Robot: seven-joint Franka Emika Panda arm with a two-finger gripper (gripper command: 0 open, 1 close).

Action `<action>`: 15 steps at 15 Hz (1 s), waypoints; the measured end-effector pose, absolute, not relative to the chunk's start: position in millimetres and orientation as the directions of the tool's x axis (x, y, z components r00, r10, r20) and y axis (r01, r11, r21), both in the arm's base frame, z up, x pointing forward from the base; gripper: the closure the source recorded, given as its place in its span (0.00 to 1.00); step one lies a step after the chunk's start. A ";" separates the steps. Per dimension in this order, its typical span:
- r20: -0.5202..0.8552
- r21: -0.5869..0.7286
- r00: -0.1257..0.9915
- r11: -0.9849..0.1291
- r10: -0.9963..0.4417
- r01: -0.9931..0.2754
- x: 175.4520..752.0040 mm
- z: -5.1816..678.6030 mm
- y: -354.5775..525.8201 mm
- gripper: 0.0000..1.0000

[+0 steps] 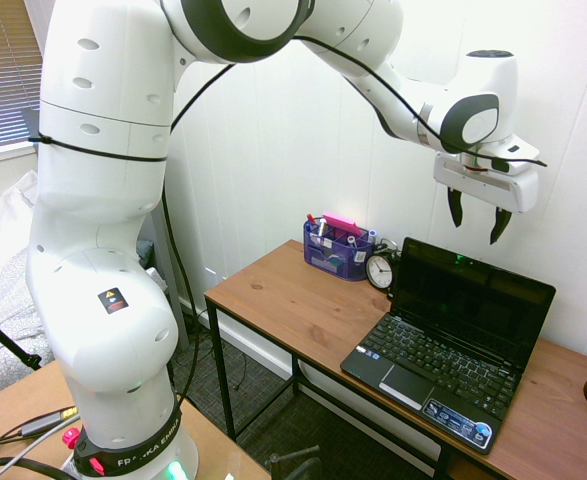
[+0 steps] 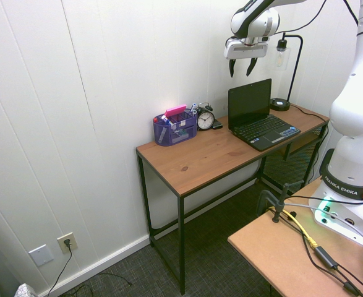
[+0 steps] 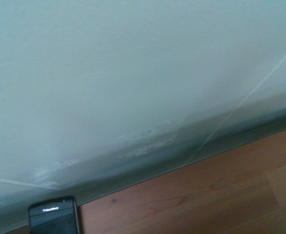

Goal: Close the laptop lid

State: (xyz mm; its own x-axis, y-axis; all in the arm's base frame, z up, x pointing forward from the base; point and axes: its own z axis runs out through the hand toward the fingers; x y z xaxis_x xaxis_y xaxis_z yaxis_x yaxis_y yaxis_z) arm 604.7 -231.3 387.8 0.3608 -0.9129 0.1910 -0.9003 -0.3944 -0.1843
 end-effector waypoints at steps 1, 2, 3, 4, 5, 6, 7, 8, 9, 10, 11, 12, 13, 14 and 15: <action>0.186 -0.182 0.355 -0.387 -0.916 -0.904 605.1 384.8 -236.1 1.00; 0.180 -0.179 0.351 -0.382 -0.919 -0.907 605.2 381.3 -239.3 1.00; 0.175 -0.174 0.349 -0.378 -0.921 -0.909 605.0 377.0 -241.3 1.00; 0.169 -0.171 0.349 -0.377 -0.922 -0.910 604.9 373.7 -242.3 1.00; 0.163 -0.169 0.348 -0.374 -0.923 -0.912 604.5 371.3 -243.3 1.00; 0.160 -0.167 0.347 -0.372 -0.924 -0.913 603.9 369.2 -244.7 1.00; 0.158 -0.163 0.346 -0.370 -0.925 -0.915 603.1 367.4 -246.7 1.00; 0.155 -0.160 0.345 -0.368 -0.926 -0.916 602.2 364.4 -249.2 1.00; 0.150 -0.155 0.345 -0.367 -0.926 -0.917 601.2 359.7 -251.5 1.00; 0.145 -0.149 0.346 -0.366 -0.927 -0.919 600.3 354.5 -252.8 1.00; 0.139 -0.143 0.346 -0.365 -0.928 -0.920 600.1 349.7 -253.1 1.00; 0.134 -0.138 0.347 -0.364 -0.928 -0.921 599.2 345.7 -252.8 1.00; 0.131 -0.135 0.347 -0.363 -0.929 -0.922 598.2 343.3 -252.6 1.00; 0.129 -0.132 0.346 -0.361 -0.929 -0.923 596.8 341.6 -253.3 1.00; 0.127 -0.128 0.343 -0.359 -0.931 -0.925 594.7 339.0 -254.5 1.00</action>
State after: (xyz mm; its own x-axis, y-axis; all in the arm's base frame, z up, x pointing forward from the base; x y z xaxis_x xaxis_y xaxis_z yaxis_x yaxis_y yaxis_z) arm 594.7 -254.5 339.0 0.3434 -0.9306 0.1266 -0.9246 -0.3587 -0.1283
